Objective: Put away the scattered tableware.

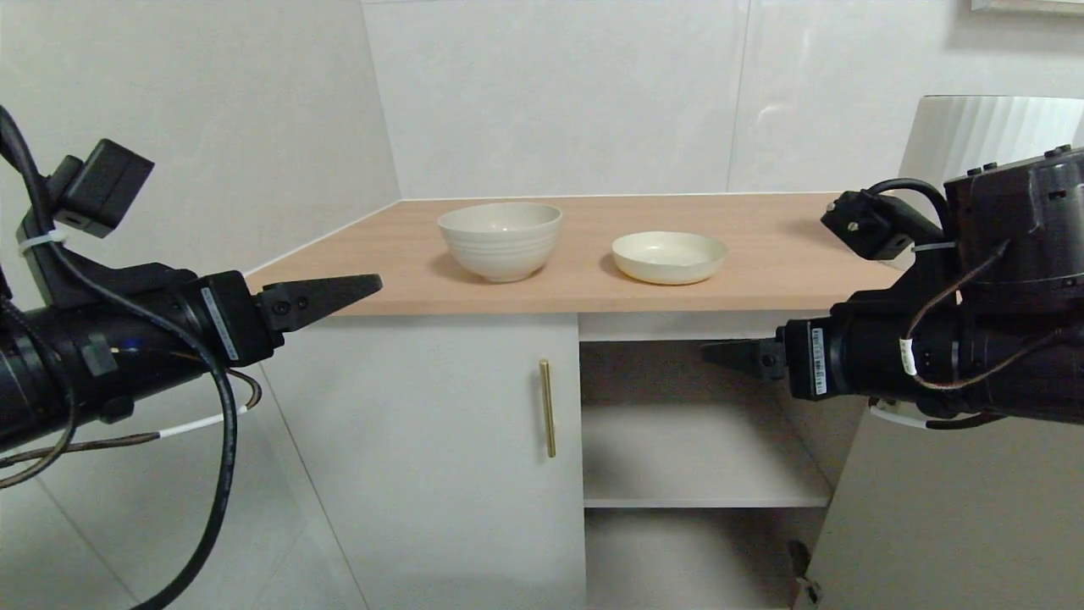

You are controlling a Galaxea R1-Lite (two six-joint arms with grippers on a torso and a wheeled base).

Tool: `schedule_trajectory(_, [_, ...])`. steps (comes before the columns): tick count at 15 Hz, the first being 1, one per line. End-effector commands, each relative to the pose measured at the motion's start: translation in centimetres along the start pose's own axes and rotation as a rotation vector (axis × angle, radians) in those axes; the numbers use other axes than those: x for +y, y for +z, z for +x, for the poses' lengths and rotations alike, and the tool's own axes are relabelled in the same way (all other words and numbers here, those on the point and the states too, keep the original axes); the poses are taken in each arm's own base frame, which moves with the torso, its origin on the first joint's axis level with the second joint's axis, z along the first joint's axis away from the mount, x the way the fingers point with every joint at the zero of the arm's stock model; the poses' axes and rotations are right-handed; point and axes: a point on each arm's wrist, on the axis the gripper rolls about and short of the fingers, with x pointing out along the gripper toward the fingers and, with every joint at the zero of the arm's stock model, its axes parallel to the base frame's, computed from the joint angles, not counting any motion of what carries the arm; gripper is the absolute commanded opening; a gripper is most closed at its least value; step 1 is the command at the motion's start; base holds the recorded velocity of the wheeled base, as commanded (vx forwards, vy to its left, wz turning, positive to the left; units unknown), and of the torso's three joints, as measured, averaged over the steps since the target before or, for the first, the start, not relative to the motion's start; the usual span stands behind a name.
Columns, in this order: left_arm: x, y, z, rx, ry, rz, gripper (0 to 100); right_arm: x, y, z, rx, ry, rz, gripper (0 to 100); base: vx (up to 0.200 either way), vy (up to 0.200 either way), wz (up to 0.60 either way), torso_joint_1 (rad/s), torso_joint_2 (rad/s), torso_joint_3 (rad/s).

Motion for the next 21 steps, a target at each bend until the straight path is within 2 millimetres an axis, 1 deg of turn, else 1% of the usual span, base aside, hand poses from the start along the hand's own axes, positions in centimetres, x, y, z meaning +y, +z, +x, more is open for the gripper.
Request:
schedule_trajectory(1, [0.1,-0.2,0.2,0.011,0.003,-0.003,100,0.0,-0.1,0.1,0.005,-0.001,0.000,100,0.000,0.000,0.00,0.027,-0.13,-0.271])
schedule_trajectory(4, [0.3,-0.4,0.7,0.024,0.007,-0.007,100,0.0,-0.2,0.4,0.014,-0.003,-0.001,100,0.000,0.000,0.00,0.173,-0.49,-0.294])
schedule_trajectory(6, [0.6,-0.8,1.5,0.047,0.015,-0.044,100,-0.1,-0.3,0.6,0.019,-0.006,0.000,100,0.000,0.000,0.00,0.161,-0.52,-0.286])
schedule_trajectory(9, [0.8,-0.6,2.3,0.054,0.017,-0.092,100,-0.1,-0.3,0.7,0.021,-0.008,0.000,100,0.000,0.000,0.00,0.185,-0.46,-0.281])
schedule_trajectory(15, [1.2,-0.9,3.4,0.083,0.028,-0.103,100,-0.2,-0.4,1.5,0.016,-0.009,0.002,100,0.000,0.000,0.00,0.201,-0.48,-0.281])
schedule_trajectory(17, [0.9,-0.7,4.0,0.109,0.023,-0.104,100,-0.7,-0.3,2.8,-0.005,-0.026,0.010,100,0.000,0.000,0.00,0.107,-0.25,-0.139])
schedule_trajectory(18, [0.6,-0.2,4.2,0.134,0.029,-0.109,100,-1.1,-0.1,3.8,-0.024,-0.038,0.015,100,0.000,0.000,0.00,0.046,-0.11,-0.046])
schedule_trajectory(19, [0.3,0.4,4.5,0.189,0.041,-0.113,100,-1.6,1.0,4.6,-0.068,-0.038,0.029,100,0.000,0.000,0.00,0.000,0.00,0.000])
schedule_trajectory(20, [0.3,0.8,4.8,0.207,0.047,-0.116,100,-1.9,1.2,5.1,-0.072,-0.048,0.036,100,0.000,0.000,0.00,0.000,0.00,0.000])
schedule_trajectory(21, [0.2,1.9,6.2,0.282,0.076,-0.134,100,-2.1,1.5,6.7,-0.066,-0.072,0.041,100,0.000,0.000,0.00,0.000,0.00,0.000])
